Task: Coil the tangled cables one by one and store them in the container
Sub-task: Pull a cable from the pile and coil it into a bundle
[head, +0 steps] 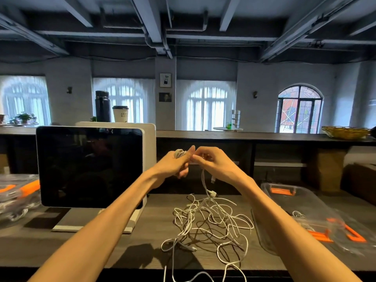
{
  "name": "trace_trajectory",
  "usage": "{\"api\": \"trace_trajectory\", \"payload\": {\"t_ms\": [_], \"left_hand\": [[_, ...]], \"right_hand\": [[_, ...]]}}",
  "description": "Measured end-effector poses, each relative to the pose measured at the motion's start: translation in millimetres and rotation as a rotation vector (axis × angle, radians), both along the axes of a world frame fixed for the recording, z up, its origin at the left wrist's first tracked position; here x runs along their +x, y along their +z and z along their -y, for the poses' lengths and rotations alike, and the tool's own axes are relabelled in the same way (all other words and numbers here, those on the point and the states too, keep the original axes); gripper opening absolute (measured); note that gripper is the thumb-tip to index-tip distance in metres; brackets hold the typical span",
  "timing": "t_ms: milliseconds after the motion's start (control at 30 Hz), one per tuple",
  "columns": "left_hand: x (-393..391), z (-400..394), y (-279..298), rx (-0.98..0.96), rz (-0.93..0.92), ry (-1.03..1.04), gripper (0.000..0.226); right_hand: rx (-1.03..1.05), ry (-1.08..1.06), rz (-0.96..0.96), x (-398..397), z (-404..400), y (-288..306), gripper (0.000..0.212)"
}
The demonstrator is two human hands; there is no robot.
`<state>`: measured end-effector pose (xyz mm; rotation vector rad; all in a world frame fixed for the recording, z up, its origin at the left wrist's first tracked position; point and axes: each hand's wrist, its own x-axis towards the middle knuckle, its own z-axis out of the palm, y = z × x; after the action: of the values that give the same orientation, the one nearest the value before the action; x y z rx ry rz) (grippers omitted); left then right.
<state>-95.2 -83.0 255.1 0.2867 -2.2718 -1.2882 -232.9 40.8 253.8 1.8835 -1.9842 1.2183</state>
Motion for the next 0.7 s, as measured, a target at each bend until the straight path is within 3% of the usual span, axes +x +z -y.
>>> {"api": "trace_trajectory", "payload": {"t_ms": [333, 533, 700], "left_hand": [[-5, 1, -13, 0.077, -0.151, 0.094, 0.054], [-12, 17, -25, 0.237, -0.292, 0.165, 0.043], [-17, 14, -31, 0.201, -0.131, 0.029, 0.046]], "right_hand": [[0.025, -0.047, -0.034, 0, -2, 4, 0.023], [0.052, -0.11, -0.042, -4, -3, 4, 0.022], [0.093, -0.061, -0.061, -2, 3, 2, 0.021]]}}
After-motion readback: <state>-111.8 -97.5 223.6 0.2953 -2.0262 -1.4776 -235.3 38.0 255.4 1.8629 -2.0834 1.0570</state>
